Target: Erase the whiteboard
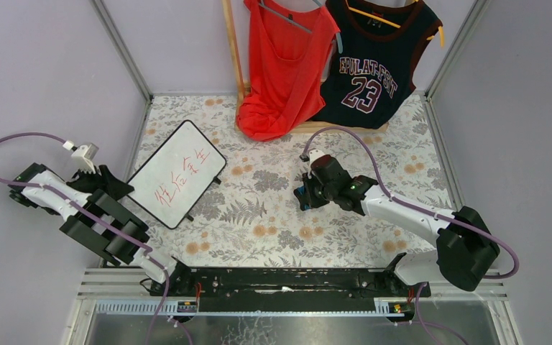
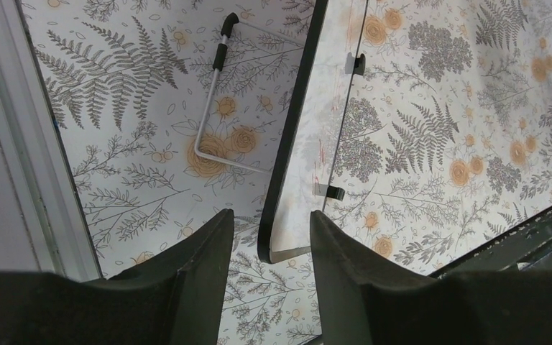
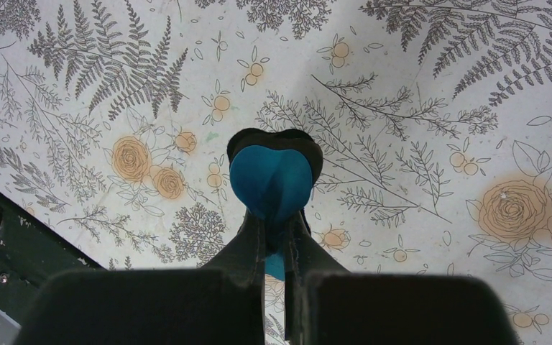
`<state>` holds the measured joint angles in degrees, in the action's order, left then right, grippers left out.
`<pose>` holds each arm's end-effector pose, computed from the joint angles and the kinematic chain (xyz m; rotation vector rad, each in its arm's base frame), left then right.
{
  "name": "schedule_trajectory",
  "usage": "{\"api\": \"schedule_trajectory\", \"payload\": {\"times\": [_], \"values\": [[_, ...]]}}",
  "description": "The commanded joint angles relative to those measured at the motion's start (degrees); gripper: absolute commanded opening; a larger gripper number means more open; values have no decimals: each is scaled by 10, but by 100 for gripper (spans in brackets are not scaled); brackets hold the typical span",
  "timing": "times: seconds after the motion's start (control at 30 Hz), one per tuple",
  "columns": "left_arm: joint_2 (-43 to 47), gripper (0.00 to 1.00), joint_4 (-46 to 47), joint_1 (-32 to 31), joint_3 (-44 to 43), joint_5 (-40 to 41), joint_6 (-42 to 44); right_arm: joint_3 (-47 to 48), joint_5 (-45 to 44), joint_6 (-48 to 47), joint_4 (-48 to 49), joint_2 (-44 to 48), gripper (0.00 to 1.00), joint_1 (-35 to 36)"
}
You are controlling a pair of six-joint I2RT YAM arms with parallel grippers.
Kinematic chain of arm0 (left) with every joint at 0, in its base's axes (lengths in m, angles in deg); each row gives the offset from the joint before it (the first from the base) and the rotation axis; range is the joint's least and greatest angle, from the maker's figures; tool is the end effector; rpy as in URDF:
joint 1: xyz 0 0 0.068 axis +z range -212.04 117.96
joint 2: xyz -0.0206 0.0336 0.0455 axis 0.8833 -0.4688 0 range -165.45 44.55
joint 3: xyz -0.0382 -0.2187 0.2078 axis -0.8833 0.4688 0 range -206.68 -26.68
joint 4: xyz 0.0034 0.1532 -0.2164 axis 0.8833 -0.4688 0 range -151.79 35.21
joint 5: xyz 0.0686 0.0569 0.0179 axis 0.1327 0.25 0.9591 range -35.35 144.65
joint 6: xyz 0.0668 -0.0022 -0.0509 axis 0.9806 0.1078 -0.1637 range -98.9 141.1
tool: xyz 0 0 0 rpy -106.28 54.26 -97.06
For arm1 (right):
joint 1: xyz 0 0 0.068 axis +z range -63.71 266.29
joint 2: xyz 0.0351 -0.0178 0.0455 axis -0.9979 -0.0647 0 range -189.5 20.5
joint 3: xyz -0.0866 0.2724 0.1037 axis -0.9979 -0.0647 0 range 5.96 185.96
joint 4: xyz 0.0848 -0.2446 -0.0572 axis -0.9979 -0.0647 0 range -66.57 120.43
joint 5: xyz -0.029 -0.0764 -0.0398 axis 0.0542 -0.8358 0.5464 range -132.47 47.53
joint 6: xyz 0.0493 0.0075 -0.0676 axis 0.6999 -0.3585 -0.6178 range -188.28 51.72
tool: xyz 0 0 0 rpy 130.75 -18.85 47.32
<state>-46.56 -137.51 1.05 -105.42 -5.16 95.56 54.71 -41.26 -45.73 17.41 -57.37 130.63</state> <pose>0.1797 0.2137 0.3044 0.1574 2.1358 -0.5344 0.2234 0.2205 0.2354 -0.4623 2.3416 0.6049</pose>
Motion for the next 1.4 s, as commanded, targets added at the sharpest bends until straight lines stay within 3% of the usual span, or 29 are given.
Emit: {"api": "schedule_trajectory", "payload": {"times": [0.0,0.77,1.27,1.37], "values": [[-17,42,-4,5,12,-3,22,27,6,2,11,0,0,6],[-40,37,-4,5,17,-16,24,23,14,-2,21,-8,0,9],[-53,22,-4,5,19,-26,29,21,91,-36,137,-34,0,12],[-53,15,-4,5,19,-23,29,45,102,-38,152,-57,0,12]]}}
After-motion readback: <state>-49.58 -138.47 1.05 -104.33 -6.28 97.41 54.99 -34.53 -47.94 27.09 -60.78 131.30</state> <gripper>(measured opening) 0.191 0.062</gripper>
